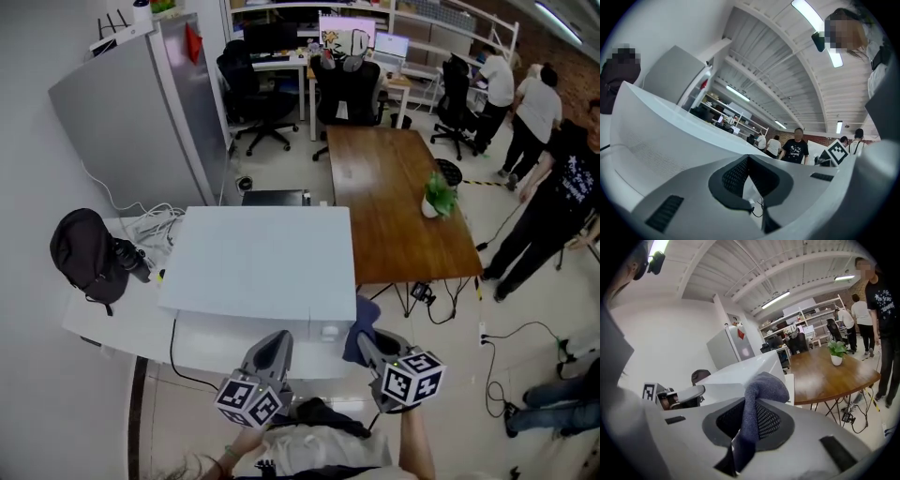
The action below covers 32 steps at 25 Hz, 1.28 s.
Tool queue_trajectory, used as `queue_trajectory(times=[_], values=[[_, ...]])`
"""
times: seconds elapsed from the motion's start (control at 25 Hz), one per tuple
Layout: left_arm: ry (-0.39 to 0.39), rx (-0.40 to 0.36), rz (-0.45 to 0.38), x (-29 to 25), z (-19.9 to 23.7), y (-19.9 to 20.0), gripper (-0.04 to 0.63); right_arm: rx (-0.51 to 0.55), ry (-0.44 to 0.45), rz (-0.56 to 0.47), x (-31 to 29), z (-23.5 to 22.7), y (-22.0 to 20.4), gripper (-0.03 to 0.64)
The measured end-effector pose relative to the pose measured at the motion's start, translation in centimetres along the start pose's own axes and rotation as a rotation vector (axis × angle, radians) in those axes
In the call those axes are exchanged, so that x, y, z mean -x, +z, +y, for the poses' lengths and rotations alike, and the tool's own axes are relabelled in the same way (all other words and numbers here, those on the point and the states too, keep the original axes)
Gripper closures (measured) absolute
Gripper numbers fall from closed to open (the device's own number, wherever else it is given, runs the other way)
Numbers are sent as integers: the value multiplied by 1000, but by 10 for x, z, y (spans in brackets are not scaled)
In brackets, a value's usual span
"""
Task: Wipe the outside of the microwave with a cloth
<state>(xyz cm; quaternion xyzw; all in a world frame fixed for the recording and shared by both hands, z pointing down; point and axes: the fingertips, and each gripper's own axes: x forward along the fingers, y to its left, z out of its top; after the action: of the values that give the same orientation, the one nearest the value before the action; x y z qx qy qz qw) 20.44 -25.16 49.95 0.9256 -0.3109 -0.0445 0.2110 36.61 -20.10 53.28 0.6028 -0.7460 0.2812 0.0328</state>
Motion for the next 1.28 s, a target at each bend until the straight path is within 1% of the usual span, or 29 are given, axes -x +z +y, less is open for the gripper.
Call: queue_trajectory(times=[0.16,0.36,0.48,0.64,0.72,0.8,0.88,1.0,1.08,1.2,1.28], values=[[-13,3,9,1,-6,-4,606,33,-25,104,-29,-23,-44,543],[10,0,-2,8,-3,-3,606,-61,-49,213,-70,-61,-103,543],[40,3,-10,14,2,-3,606,-103,-66,282,-85,-78,-132,543],[93,6,-34,23,9,-1,606,-133,-67,324,-94,-87,-148,543],[112,5,-48,28,11,1,606,-149,-65,316,-96,-89,-147,543],[126,10,-61,33,14,1,606,-126,-89,285,-91,-90,-138,543],[137,24,-75,39,18,-2,606,-47,-123,218,-72,-84,-112,543],[142,41,-78,45,24,-3,606,129,-139,86,-30,-57,-62,543],[125,37,-86,49,25,1,606,300,-141,2,3,-29,-30,543],[71,36,-101,59,24,8,606,618,-135,-109,46,25,11,543],[26,33,-78,70,24,8,606,760,-139,-151,55,60,30,543]])
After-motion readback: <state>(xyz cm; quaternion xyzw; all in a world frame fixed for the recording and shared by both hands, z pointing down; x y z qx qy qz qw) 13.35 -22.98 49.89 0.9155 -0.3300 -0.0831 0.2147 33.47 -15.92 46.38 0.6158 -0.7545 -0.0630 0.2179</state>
